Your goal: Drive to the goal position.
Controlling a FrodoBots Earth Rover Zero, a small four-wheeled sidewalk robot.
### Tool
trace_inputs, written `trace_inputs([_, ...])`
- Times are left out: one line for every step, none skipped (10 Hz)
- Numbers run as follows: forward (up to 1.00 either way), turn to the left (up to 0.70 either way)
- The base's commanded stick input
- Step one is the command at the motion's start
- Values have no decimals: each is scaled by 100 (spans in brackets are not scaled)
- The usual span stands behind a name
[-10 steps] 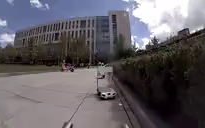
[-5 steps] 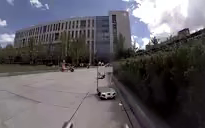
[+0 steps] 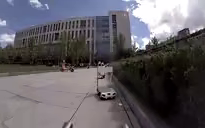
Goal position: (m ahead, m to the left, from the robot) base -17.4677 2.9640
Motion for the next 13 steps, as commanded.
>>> trace_inputs([6,0])
trace_inputs([6,0])
trace_inputs([6,0])
trace_inputs([6,0])
trace_inputs([6,0])
trace_inputs([6,0])
trace_inputs([6,0])
trace_inputs([6,0])
trace_inputs([6,0])
trace_inputs([6,0])
trace_inputs([6,0])
trace_inputs([6,0])
trace_inputs([6,0])
